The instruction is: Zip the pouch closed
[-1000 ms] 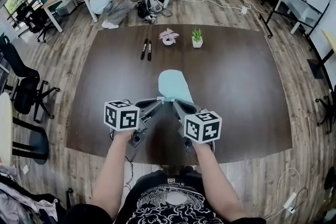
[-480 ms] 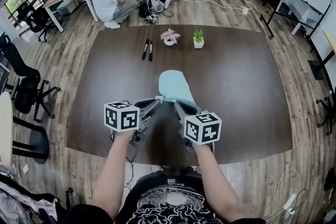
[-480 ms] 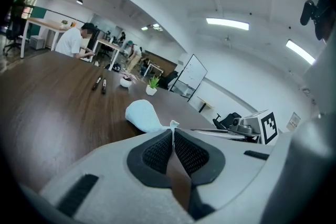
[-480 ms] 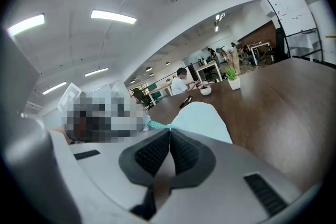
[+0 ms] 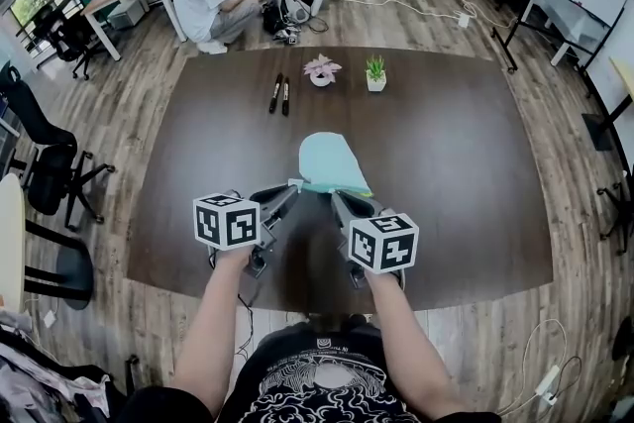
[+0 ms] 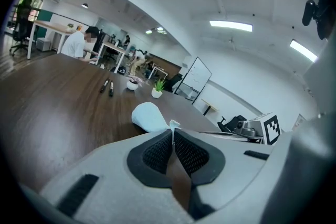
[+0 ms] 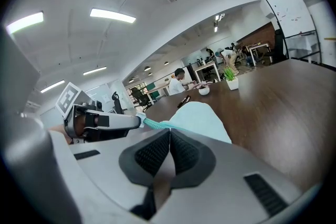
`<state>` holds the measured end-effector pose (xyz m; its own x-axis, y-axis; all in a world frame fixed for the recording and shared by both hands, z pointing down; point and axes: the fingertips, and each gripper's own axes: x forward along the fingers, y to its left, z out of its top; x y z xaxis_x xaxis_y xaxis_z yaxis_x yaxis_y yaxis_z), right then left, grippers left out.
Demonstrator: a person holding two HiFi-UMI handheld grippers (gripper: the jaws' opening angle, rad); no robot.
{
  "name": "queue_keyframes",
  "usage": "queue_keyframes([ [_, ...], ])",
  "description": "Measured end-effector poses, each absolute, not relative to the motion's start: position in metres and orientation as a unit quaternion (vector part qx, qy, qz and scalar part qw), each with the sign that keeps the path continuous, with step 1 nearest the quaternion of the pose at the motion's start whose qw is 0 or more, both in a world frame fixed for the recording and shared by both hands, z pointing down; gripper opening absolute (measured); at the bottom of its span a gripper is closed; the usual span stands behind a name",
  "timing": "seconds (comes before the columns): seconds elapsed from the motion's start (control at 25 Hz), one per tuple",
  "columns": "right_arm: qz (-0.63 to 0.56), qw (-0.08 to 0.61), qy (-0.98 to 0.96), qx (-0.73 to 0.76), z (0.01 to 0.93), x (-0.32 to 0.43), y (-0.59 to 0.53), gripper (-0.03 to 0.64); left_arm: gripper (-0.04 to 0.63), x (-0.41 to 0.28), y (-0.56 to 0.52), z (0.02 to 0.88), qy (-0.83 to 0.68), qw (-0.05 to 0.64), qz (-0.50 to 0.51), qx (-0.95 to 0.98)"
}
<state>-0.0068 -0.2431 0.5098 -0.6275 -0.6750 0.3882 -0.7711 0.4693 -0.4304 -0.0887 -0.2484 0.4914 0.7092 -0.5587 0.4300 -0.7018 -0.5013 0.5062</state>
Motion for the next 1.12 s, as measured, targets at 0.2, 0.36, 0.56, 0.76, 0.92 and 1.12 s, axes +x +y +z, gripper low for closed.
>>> queue_keyframes([
  [0.2,0.288,0.087,-0.85,0.432,0.513,-0.005,-0.242,0.002,0.02,-0.097,-0.249,0.495,-0.388,0.334,0.106,0.853],
  [0.36,0.288,0.086,-0.848,0.436,0.512,-0.003,-0.241,0.0,0.02,-0.106,-0.252,0.493,-0.403,0.336,0.094,0.846],
  [0.56,0.288,0.088,-0.847,0.437,0.513,-0.002,-0.24,0.001,0.02,-0.107,-0.252,0.495,-0.408,0.336,0.092,0.844],
  [0.76,0.291,0.085,-0.846,0.439,0.512,0.0,-0.24,0.002,0.02,-0.108,-0.252,0.497,-0.415,0.334,0.095,0.841],
  [0.92,0.29,0.087,-0.845,0.441,0.513,0.003,-0.241,0.002,0.02,-0.11,-0.254,0.498,-0.425,0.334,0.092,0.836],
  [1.12,0.292,0.087,-0.844,0.441,0.515,0.001,-0.242,0.002,0.02,-0.114,-0.254,0.502,-0.427,0.334,0.095,0.835],
])
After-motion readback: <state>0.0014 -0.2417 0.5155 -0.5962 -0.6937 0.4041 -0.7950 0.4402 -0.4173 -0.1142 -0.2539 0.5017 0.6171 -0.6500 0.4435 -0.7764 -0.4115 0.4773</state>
